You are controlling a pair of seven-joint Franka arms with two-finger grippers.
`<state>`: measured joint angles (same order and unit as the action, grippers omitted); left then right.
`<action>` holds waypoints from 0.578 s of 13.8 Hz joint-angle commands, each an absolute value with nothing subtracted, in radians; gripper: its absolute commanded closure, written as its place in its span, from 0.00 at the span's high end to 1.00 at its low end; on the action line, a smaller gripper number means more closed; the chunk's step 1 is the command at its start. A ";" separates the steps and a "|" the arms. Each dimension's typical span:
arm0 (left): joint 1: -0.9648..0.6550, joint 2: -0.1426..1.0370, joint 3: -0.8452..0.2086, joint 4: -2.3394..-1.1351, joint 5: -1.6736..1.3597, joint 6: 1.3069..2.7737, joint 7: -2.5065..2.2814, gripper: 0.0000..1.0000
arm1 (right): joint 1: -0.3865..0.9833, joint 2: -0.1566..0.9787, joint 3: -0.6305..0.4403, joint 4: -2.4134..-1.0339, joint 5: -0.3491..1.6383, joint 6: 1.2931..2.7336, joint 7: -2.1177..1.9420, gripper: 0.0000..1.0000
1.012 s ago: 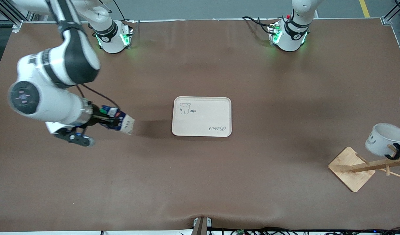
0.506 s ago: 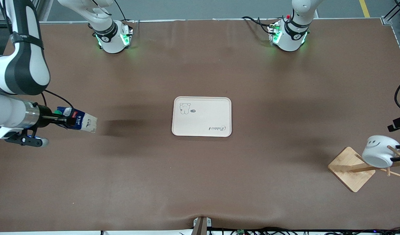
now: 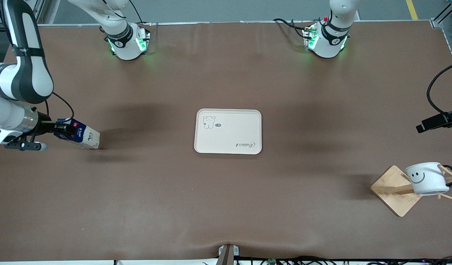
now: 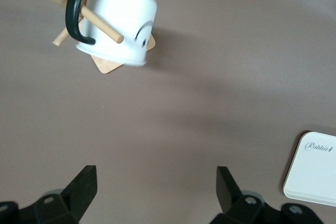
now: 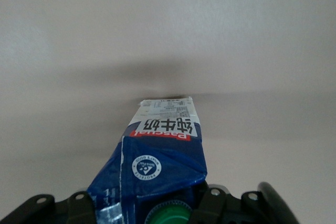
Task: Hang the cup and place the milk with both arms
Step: 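Lower the blue milk carton onto the table with the right gripper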
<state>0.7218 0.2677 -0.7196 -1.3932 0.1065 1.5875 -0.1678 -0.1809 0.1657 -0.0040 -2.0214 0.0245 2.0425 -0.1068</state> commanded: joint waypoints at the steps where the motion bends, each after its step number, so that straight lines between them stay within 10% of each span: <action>1: 0.733 0.238 -0.729 -1.396 0.109 1.566 -0.169 1.00 | -0.218 0.101 0.020 -2.132 0.014 2.106 -0.117 0.00; 8: 0.739 0.236 -0.719 -1.390 0.106 1.566 -0.160 1.00 | -0.219 0.103 0.020 -2.210 0.035 2.198 -0.112 0.11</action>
<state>0.7320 0.2495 -0.7160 -1.3932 0.1065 1.5810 -0.1670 -0.1950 0.1298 -0.0020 -2.1636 0.0251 2.1703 -0.1070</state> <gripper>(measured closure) 0.000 0.449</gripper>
